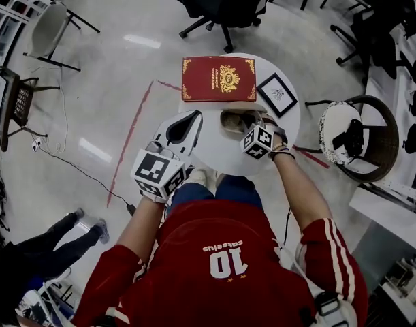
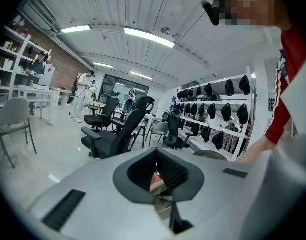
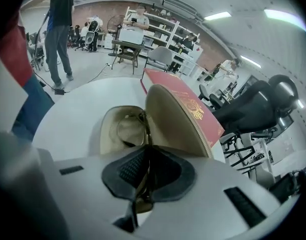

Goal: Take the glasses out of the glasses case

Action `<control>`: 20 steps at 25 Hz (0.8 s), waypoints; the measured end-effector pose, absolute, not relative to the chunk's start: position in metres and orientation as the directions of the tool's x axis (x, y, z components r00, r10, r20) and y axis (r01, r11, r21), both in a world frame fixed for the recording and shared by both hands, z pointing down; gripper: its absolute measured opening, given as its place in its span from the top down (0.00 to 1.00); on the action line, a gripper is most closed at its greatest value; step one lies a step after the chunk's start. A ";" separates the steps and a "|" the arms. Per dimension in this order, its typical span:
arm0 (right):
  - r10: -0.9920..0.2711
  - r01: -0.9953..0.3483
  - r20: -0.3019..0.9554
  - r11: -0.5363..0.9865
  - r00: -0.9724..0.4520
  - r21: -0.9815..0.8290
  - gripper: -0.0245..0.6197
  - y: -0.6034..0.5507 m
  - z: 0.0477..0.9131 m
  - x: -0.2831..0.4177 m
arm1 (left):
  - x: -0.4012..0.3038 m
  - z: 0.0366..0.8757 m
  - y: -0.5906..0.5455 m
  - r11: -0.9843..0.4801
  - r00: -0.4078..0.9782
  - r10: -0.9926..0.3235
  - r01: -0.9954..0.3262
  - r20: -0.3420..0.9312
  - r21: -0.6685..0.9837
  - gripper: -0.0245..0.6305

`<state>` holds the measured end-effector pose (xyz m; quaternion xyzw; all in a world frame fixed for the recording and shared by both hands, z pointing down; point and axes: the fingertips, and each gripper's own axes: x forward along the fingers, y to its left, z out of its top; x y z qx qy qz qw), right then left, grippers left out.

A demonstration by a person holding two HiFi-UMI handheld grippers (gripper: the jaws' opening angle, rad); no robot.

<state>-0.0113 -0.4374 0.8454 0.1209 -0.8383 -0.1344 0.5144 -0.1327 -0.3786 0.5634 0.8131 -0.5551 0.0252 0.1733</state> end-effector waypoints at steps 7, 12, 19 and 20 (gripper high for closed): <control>-0.316 -0.044 0.837 0.942 -0.447 0.332 0.92 -0.432 0.838 -0.009 | -0.136 0.558 -0.373 -0.320 0.378 -0.896 -0.913 0.231 0.252 0.95; -0.323 -0.060 0.829 0.941 -0.457 0.333 0.92 -0.429 0.823 -0.009 | -0.135 0.544 -0.370 -0.329 0.384 -0.895 -0.913 0.230 0.242 0.95; -0.337 -0.074 0.815 0.936 -0.472 0.344 0.92 -0.421 0.802 -0.007 | -0.136 0.525 -0.362 -0.341 0.388 -0.895 -0.913 0.221 0.225 0.95; -0.339 -0.075 0.813 0.935 -0.474 0.347 0.92 -0.419 0.799 -0.007 | -0.136 0.522 -0.360 -0.344 0.390 -0.895 -0.912 0.217 0.223 0.95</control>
